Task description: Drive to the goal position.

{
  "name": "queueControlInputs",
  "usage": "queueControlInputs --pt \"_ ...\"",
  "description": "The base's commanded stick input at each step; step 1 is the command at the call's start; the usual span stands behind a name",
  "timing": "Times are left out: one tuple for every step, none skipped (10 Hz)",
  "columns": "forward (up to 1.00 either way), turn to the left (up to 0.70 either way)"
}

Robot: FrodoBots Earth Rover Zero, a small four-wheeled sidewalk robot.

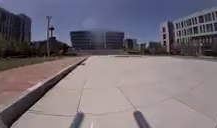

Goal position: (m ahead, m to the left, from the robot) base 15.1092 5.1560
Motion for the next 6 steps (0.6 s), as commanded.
queueControlInputs --pt "1.0 0.0" --pt "1.0 0.0" --pt "1.0 0.0" --pt "1.0 0.1" --pt "1.0 0.27" --pt "1.0 0.27"
